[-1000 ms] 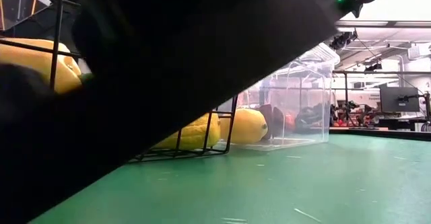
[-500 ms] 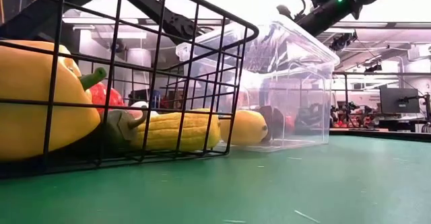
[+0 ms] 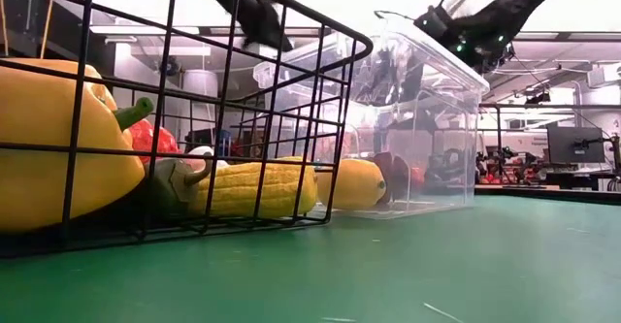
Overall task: Sort produce into baskets
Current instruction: Put the top lemon into the transparent bin
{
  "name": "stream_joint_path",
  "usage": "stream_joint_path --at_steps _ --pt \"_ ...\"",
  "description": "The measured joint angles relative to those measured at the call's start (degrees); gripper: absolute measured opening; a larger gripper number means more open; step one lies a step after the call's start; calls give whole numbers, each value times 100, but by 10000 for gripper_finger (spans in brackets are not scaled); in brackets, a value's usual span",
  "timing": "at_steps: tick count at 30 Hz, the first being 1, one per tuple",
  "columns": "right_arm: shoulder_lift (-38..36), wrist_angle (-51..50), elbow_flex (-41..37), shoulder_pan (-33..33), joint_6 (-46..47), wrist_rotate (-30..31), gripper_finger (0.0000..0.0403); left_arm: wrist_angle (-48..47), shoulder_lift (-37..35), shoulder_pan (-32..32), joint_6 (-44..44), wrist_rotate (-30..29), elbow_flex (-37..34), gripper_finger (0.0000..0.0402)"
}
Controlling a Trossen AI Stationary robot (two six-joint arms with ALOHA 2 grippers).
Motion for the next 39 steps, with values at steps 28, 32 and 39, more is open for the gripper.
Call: stream_joint_path --at_steps 28,32,39 --pt "3313 -4416 4240 161 -2111 894 340 1305 -3827 -278 -2435 -1082 -2257 0" --pt "3708 -4869 4752 265 -2091 1004 324 1283 -3825 -278 -2429 -1081 -2257 0" --pt "3916 -5020 4874 474 -1550 1351 322 1246 -3825 -278 -2307 -1049 -2257 0"
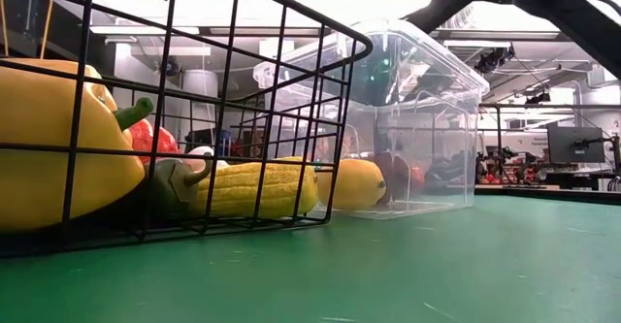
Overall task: Sort produce into baskets
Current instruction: Put the top lemon into the transparent bin
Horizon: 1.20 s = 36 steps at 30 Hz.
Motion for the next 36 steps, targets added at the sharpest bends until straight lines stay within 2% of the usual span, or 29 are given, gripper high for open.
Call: stream_joint_path --at_steps 11,14,19,22,25,30,36 --pt "328 135 -11 111 829 378 312 -3 -15 1 493 5 7 0" --pt "327 134 -11 140 978 405 274 -4 -15 2 727 4 7 0" --pt "314 2 -9 193 814 -65 150 -4 -15 6 1048 2 7 0" --pt "162 -54 -13 282 633 -213 146 -4 -15 56 1263 2 7 0" --pt "-387 60 -15 336 352 -212 146 -7 -15 160 1441 -7 7 0" --pt "-1617 34 -9 319 -448 264 146 -9 -11 303 1535 -9 7 0" --pt "-2937 -664 2 605 -1135 360 157 -1 4 315 1495 -9 7 0"
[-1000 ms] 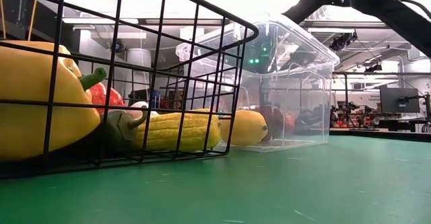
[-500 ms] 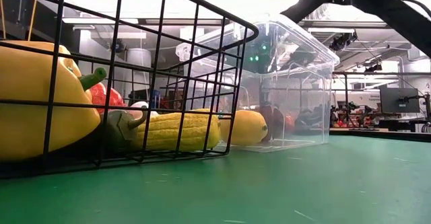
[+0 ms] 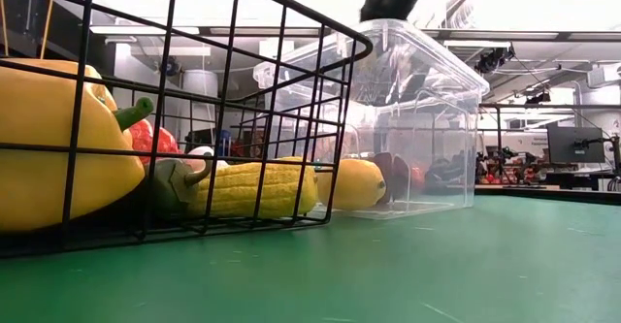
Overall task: Sort produce into baskets
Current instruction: Put the top lemon into the transparent bin
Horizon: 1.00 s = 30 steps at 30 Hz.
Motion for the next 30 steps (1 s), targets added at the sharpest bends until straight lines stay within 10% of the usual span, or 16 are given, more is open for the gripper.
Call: stream_joint_path --at_steps 11,30 --pt "-674 -1392 -11 1546 -1066 -75 169 51 90 0 -1062 -68 0 0" --pt "474 81 -13 2571 -2381 -1753 190 163 345 -37 -2418 36 0 0"
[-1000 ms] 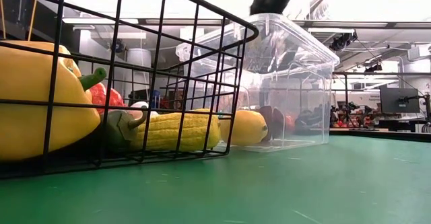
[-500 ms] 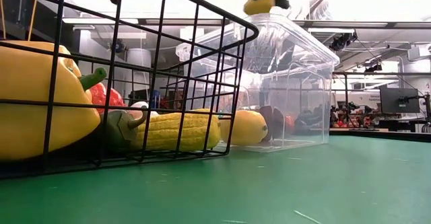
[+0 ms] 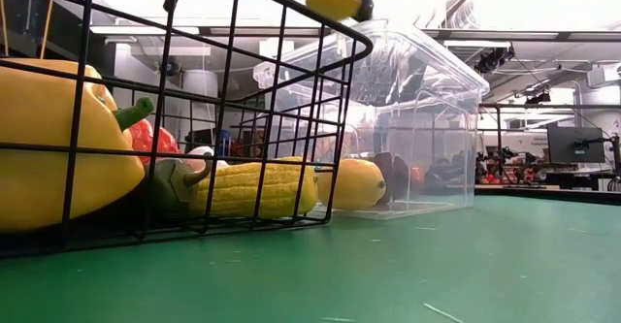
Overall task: Sort produce into baskets
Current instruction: Put the top lemon into the transparent bin, then put the tomato into the transparent bin
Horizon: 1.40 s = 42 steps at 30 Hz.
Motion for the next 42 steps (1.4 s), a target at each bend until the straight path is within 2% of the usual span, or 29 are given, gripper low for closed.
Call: stream_joint_path --at_steps 4,7,10,16,20,28,31,36,39,42 --pt "-90 -1195 0 -23 -168 116 190 0 0 -26 2 6 0 0" --pt "-324 -1797 -265 -42 -238 595 190 -2 -1 -26 2 6 0 0" --pt "-790 -1493 -1038 -145 -13 691 190 -1 0 -26 2 4 0 0" --pt "-1565 -217 -2419 -480 1486 743 191 -2 4 -55 4 0 0 0" --pt "-1764 71 -2875 -586 2163 742 191 -2 9 -59 6 -23 0 0" --pt "-1762 102 -3260 -608 2256 689 195 4 111 -57 6 -34 2 0" --pt "-1762 225 -3261 -613 2336 745 224 2 172 -57 8 -34 2 0" --pt "-1762 376 -3157 -647 2486 871 315 2 265 -57 21 -34 2 0" --pt "-1760 373 -2743 -863 2225 779 354 2 278 -57 143 -36 2 0" --pt "-1760 348 -2169 -1184 1698 953 371 2 278 -57 216 -38 2 0"
